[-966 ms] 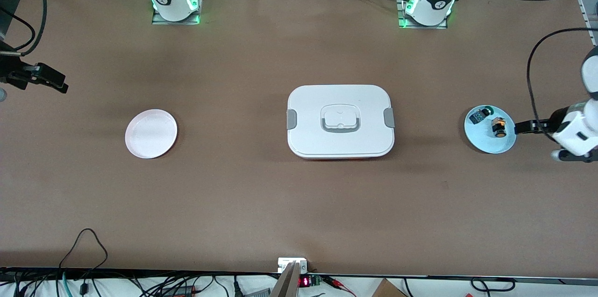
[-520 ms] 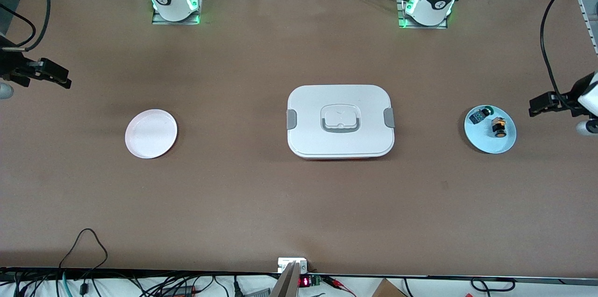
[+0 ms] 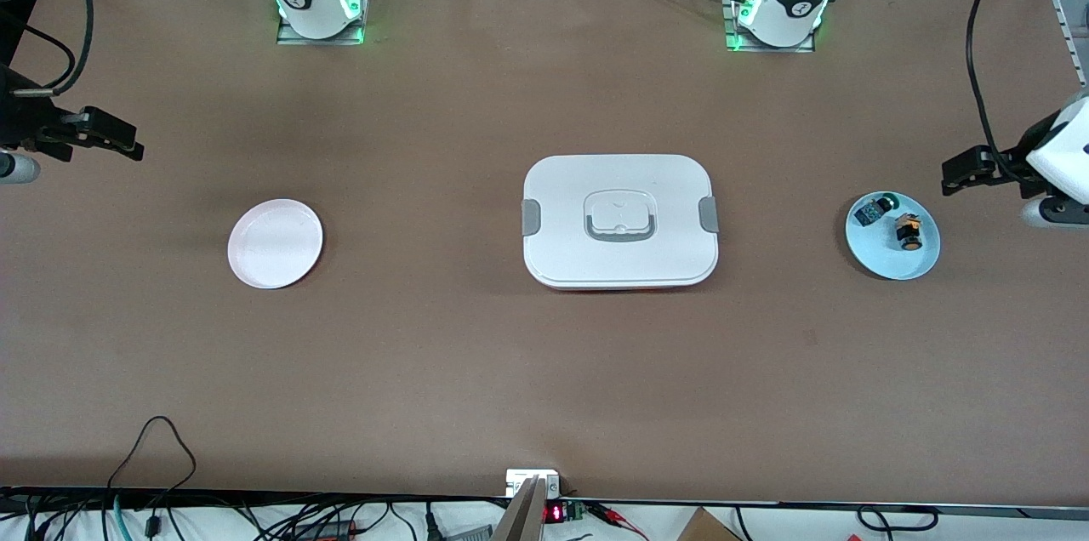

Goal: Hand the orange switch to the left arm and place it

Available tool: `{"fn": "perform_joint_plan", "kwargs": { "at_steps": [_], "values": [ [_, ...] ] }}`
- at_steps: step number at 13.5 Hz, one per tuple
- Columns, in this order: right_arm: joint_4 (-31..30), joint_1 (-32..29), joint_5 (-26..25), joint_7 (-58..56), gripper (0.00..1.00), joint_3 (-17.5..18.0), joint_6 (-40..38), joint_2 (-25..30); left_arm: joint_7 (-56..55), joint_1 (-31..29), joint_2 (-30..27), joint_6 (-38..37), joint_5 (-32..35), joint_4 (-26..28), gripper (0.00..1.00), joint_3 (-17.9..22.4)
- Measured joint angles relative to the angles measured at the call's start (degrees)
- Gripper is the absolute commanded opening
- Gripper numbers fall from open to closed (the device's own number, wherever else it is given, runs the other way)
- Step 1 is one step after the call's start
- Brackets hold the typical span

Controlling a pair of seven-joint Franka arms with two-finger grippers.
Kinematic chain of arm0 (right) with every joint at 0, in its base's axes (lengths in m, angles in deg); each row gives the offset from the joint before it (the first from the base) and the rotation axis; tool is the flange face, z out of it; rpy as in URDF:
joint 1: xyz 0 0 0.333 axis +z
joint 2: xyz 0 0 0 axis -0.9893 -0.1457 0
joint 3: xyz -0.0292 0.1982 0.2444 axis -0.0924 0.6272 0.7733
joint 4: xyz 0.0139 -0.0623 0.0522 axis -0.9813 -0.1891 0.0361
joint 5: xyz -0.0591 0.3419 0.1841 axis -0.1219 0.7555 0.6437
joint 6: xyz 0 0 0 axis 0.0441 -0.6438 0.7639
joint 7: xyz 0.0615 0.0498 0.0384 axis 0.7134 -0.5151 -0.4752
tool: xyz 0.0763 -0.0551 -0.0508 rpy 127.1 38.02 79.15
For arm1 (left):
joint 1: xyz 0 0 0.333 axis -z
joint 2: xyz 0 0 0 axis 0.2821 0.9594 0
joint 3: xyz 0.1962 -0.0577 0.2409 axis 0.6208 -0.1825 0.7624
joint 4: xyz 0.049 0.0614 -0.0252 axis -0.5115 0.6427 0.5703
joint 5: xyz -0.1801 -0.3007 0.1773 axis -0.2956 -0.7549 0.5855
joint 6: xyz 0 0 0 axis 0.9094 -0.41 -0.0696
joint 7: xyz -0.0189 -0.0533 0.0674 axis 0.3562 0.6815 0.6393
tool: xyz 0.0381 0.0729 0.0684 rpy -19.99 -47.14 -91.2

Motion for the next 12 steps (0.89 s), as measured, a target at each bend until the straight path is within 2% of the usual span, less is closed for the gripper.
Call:
{"fn": "perform_joint_plan", "kwargs": {
  "at_steps": [1,2,7,12],
  "values": [
    [0.0,0.0,0.0,0.0,1.0,0.0,0.0,0.0,-1.1,2.7,-0.7,-0.5,-1.6,0.1,1.0,3.2],
    [0.0,-0.1,0.0,0.0,1.0,-0.1,0.0,-0.1,-3.1,4.0,-1.6,-1.2,-2.4,0.6,1.0,4.6],
    [0.3,-0.1,0.0,-0.1,1.0,-0.1,0.0,-0.2,-6.9,5.8,-7.2,-1.3,-2.8,7.0,1.0,6.5],
    [0.3,-0.1,0.0,-0.1,1.0,-0.1,0.0,-0.2,-6.9,6.0,-7.7,-1.0,-2.8,7.9,1.0,6.8]
  ]
}}
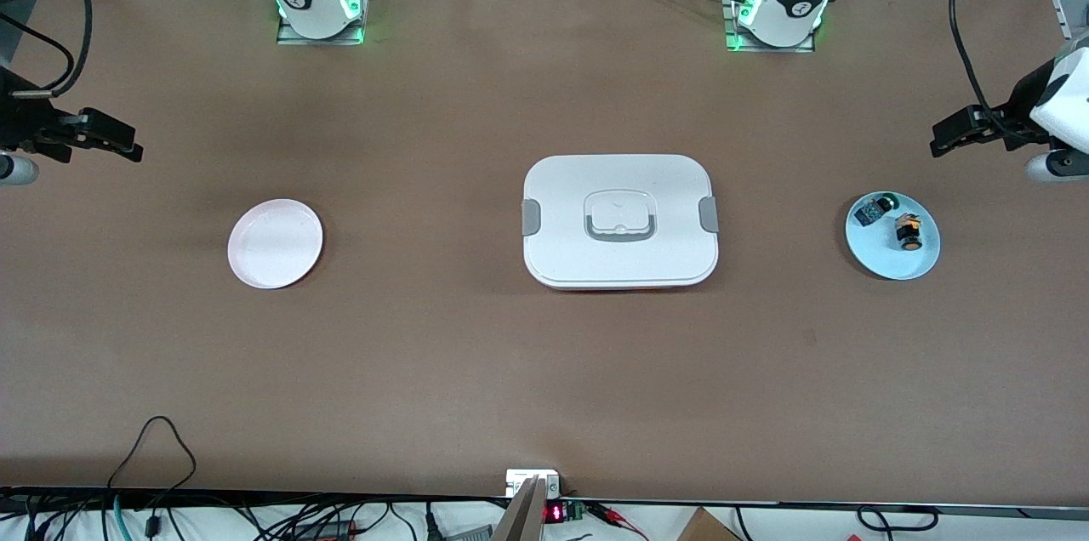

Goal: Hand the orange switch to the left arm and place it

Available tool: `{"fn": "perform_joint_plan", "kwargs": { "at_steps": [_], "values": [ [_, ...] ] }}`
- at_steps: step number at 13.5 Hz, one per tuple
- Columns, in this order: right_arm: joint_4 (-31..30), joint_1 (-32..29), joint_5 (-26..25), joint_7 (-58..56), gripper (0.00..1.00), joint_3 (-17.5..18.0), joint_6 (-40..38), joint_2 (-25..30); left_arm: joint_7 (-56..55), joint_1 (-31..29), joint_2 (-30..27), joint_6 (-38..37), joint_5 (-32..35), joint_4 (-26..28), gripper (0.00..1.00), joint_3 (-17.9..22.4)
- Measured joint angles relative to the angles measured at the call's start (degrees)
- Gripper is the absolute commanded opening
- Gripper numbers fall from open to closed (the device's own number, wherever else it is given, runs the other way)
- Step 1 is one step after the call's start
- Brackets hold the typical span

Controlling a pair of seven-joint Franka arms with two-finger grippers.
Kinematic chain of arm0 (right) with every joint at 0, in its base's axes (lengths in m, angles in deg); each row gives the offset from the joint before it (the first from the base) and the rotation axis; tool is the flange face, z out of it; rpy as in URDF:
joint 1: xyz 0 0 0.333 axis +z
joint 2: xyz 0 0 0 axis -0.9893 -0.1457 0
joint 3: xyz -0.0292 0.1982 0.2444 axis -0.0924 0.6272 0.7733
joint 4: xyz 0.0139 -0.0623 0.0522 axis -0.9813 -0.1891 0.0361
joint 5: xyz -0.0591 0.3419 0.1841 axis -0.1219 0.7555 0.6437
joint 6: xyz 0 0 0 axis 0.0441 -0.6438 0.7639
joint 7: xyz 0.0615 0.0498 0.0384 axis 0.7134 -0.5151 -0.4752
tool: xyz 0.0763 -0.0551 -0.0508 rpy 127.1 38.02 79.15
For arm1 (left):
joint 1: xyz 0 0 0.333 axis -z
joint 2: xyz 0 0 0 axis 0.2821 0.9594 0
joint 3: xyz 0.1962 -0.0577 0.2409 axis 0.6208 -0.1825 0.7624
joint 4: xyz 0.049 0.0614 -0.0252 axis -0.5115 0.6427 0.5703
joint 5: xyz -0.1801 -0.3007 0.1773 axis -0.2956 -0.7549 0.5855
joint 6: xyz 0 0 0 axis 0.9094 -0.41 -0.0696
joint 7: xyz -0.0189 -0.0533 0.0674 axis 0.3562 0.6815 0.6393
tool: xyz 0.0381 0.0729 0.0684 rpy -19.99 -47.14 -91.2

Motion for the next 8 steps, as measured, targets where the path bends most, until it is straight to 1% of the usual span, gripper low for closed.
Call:
{"fn": "perform_joint_plan", "kwargs": {
  "at_steps": [8],
  "values": [
    [0.6,0.1,0.0,-0.1,1.0,0.1,0.0,0.0,-0.1,-0.2,0.5,1.2,0.0,-0.2,1.0,0.2]
  ]
}}
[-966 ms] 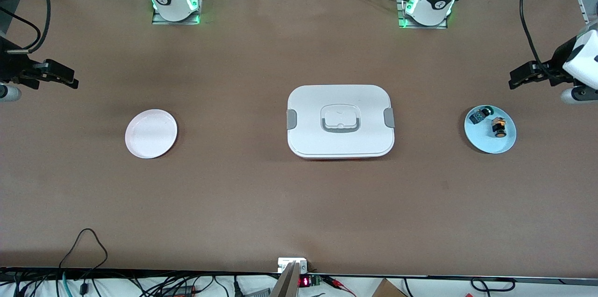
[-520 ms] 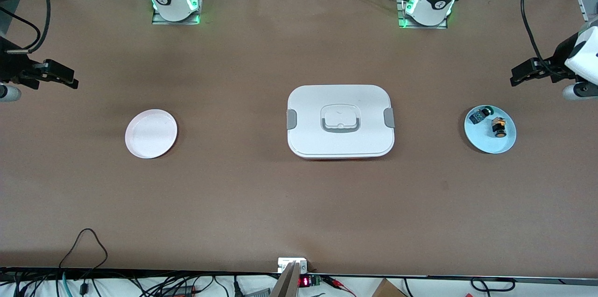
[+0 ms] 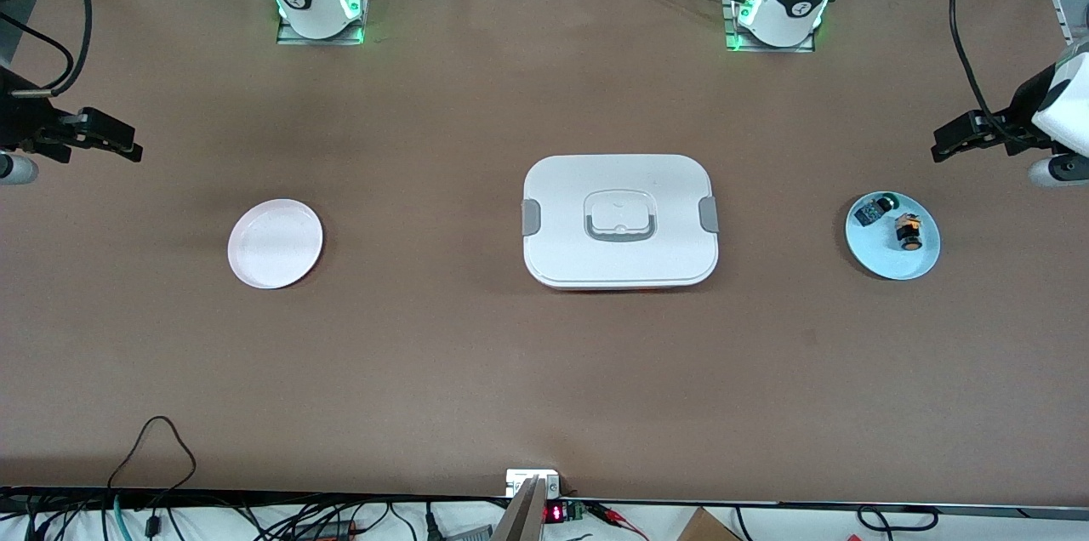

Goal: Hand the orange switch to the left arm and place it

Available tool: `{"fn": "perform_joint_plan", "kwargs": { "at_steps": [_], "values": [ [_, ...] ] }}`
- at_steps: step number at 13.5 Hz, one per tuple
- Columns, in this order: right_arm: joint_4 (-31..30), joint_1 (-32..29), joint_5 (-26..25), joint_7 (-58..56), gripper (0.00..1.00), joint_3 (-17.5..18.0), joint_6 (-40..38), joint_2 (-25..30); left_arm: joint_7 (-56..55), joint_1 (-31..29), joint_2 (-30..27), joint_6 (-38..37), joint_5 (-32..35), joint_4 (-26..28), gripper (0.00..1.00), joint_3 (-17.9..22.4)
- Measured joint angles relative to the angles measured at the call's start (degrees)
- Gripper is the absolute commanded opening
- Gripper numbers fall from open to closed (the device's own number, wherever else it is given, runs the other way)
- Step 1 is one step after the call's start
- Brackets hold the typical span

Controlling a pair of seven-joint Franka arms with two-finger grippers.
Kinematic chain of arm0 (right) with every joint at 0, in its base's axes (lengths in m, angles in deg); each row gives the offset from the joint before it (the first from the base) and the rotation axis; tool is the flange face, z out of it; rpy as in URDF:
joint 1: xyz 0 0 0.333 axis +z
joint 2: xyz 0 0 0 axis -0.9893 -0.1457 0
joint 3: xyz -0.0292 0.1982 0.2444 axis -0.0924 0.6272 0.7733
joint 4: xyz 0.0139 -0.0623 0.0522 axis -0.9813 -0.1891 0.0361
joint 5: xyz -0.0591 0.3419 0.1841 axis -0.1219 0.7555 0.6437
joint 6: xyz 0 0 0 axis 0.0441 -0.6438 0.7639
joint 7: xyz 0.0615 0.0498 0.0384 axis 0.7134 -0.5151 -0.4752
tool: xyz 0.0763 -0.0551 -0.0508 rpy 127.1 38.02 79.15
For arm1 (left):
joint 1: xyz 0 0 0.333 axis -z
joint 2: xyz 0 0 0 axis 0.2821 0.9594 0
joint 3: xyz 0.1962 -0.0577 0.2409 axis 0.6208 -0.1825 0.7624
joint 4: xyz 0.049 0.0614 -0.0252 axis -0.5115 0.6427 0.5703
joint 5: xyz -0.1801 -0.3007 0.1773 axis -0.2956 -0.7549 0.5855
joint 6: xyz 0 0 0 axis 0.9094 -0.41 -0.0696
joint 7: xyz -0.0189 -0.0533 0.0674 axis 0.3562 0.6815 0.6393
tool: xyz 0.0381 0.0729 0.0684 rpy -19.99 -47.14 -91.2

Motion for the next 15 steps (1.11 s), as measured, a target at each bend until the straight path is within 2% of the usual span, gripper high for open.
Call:
{"fn": "perform_joint_plan", "kwargs": {
  "at_steps": [6,10,15],
  "values": [
    [0.5,0.0,0.0,2.1,1.0,0.0,0.0,-0.1,0.0,0.2,1.4,0.1,0.0,-0.4,1.0,0.0],
    [0.5,0.0,0.0,2.6,1.0,0.0,0.0,-0.1,5.1,0.0,2.1,-0.9,0.0,-2.0,1.0,0.0],
    [0.5,0.0,0.0,2.7,1.0,0.0,-0.1,-0.1,4.3,0.0,2.1,-1.1,1.3,-4.0,1.0,0.0]
  ]
}}
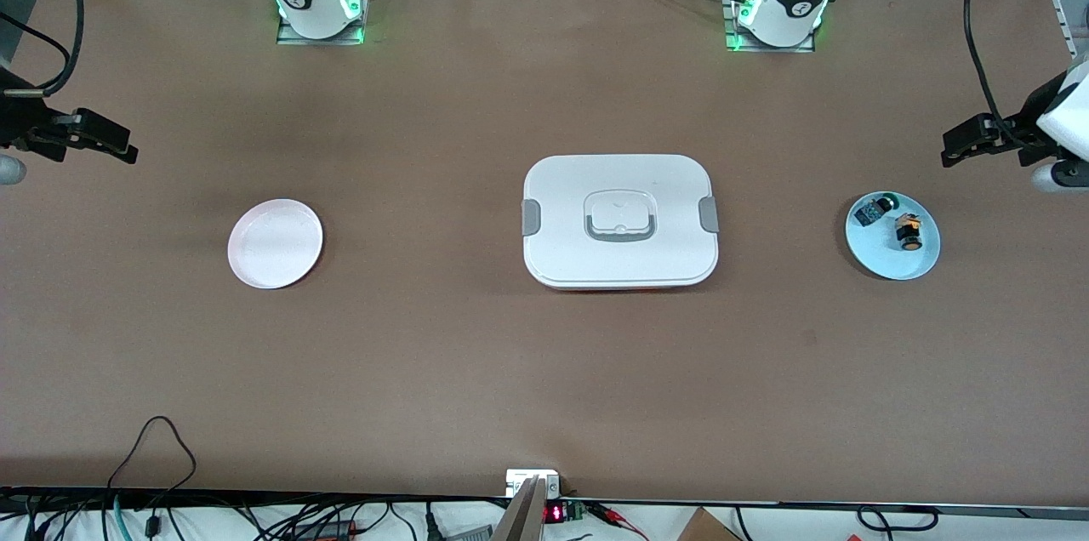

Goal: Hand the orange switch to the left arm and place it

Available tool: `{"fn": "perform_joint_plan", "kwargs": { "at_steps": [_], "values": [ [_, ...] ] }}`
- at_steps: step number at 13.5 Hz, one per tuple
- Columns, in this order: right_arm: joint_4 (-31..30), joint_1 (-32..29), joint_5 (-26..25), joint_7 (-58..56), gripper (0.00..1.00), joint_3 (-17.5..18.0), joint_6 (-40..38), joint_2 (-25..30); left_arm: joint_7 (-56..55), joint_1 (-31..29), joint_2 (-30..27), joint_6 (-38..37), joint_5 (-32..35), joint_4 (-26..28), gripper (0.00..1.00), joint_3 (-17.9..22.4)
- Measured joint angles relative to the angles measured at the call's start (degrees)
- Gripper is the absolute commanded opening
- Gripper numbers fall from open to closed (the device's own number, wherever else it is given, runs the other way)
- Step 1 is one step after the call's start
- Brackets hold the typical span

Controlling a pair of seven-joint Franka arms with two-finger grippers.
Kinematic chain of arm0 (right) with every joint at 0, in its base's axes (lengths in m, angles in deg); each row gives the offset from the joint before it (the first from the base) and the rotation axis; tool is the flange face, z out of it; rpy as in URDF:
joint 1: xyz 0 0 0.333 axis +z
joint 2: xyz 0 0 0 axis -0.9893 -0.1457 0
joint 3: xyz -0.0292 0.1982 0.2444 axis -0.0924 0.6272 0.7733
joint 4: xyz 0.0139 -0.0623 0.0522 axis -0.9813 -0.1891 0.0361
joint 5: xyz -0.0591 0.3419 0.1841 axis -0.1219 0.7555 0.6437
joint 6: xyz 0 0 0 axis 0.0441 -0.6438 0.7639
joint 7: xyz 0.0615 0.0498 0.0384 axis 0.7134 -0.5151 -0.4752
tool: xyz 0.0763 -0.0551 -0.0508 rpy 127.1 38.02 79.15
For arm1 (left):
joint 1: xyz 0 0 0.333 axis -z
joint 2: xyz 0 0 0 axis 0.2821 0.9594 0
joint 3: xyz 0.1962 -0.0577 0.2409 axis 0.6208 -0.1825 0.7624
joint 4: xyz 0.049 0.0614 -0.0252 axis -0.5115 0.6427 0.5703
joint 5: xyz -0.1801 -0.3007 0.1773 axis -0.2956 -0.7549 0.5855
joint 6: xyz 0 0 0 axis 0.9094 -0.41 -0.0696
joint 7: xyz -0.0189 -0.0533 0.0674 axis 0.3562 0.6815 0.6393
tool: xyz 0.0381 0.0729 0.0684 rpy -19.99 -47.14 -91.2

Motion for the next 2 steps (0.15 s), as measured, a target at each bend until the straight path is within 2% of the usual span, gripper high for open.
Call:
{"fn": "perform_joint_plan", "kwargs": {
  "at_steps": [2],
  "values": [
    [0.0,0.0,0.0,0.0,1.0,0.0,0.0,0.0,-1.6,0.0,0.0,-0.2,-0.2,-0.3,1.0,0.0]
  ]
}}
